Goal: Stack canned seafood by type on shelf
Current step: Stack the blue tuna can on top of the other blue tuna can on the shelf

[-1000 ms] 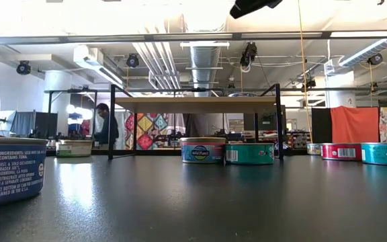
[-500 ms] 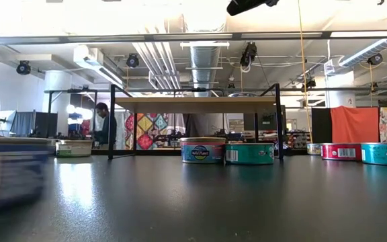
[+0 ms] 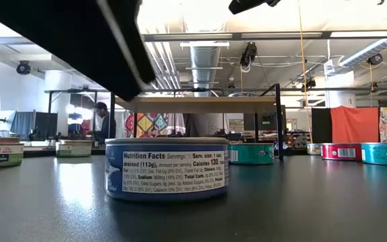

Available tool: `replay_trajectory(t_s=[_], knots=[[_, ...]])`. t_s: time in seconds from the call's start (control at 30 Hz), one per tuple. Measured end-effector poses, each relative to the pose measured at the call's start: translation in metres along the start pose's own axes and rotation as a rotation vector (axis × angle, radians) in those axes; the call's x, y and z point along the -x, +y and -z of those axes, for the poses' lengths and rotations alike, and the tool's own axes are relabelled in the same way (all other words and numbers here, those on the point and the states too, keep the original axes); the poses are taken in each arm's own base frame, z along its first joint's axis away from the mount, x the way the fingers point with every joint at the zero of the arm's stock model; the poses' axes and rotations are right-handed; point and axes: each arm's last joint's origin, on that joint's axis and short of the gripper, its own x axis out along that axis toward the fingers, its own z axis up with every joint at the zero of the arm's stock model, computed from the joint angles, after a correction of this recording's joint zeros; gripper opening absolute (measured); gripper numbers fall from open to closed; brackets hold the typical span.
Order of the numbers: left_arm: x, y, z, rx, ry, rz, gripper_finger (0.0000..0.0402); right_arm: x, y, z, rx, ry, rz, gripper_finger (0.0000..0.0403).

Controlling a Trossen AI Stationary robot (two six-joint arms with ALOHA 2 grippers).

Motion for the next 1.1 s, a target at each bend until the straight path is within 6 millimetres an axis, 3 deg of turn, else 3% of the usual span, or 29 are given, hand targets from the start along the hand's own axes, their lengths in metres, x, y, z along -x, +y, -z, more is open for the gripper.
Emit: replay_trajectory(t_s=[0.2,0.37,0.53,0.7,0.9,1.1], knots=[[0.026,0.008,0.014,0.003,0.074,-0.047,0.0356,-0.006,0.013,0.012,-0.025,-0.008,-0.034,0.015],[0.033,0.009,0.04,0.073,0.09,-0.065,0.0356,-0.03,0.039,0.027,-0.035,-0.051,-0.14,0.0168],[0.009,0.012,0.063,0.126,0.093,-0.072,0.0356,-0.066,0.067,0.043,-0.038,-0.022,-0.218,0.0192],[-0.02,0.023,0.066,0.129,0.038,-0.018,0.0356,-0.093,0.082,0.05,-0.049,0.049,-0.186,0.0211],[-0.042,0.042,0.053,0.105,-0.018,0.012,0.0356,-0.104,0.079,0.05,-0.061,0.161,-0.106,0.0223],[-0.045,0.04,0.053,0.091,-0.007,0.09,0.0356,-0.111,0.061,0.048,-0.08,0.163,0.032,0.0229]])
